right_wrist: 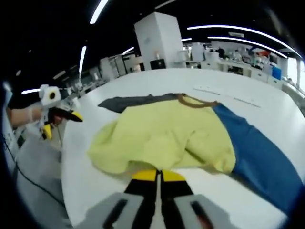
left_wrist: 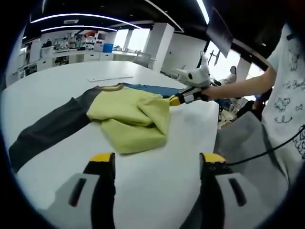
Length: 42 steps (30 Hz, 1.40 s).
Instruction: Fold the garment on the visible template until the final outline fits inside the template.
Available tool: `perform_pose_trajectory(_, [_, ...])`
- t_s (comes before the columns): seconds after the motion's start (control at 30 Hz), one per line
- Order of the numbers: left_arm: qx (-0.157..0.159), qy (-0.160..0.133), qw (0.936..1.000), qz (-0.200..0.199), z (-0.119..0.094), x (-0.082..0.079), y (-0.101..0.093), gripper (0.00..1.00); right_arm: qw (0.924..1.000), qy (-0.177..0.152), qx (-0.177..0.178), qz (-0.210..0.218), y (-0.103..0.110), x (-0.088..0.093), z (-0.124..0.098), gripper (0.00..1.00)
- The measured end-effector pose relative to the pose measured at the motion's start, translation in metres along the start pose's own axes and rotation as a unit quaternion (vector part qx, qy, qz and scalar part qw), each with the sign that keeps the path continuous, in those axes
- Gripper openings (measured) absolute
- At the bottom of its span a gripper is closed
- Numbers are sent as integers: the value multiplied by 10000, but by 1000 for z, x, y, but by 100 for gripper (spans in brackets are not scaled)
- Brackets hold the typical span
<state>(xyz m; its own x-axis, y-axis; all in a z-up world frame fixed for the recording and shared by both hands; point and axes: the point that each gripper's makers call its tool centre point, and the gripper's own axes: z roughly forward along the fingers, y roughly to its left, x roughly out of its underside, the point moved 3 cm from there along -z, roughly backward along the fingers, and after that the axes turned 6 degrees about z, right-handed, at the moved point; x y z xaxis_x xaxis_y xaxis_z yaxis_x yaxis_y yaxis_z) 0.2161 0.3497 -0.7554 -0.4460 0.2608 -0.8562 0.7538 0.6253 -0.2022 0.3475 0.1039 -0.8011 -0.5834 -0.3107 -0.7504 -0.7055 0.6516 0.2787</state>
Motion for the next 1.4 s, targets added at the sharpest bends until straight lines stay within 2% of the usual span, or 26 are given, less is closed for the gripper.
perform_pose_trajectory(0.2, [31, -6, 10000, 1, 1, 0, -2, 69, 9999, -6, 74, -153, 1, 1, -22, 0])
perform_pose_trajectory(0.27, [53, -5, 10000, 0, 2, 1, -2, 69, 9998, 7, 97, -157, -5, 3, -29, 0])
perform_pose_trajectory(0.4, [90, -5, 10000, 18, 5, 1, -3, 68, 9992, 113, 175, -334, -2, 11, -44, 0])
perform_pose_trajectory(0.47, [110, 8, 9999, 22, 8, 1, -5, 68, 9988, 188, 204, -402, -6, 16, -49, 0])
perform_pose_trajectory(0.67, [133, 63, 9999, 30, 13, 4, -6, 68, 9978, 321, 249, -529, 3, 32, -72, 0])
perform_pose_trajectory(0.93, [137, 74, 9999, -28, 17, 6, -6, 65, 9958, 563, 310, -652, 22, 60, -99, 0])
perform_pose_trajectory(1.17, [-39, 173, 9996, -198, 24, 11, 2, 61, 9955, 711, 346, -520, 28, 84, -110, 0])
perform_pose_trajectory(1.27, [-210, 259, 9990, -287, 26, 14, 10, 56, 9943, 848, 338, -550, 35, 96, -112, 0])
perform_pose_trajectory(1.4, [-397, 120, 9973, -607, 30, 13, 19, 54, 9931, 1001, 313, -523, 42, 111, -113, 0])
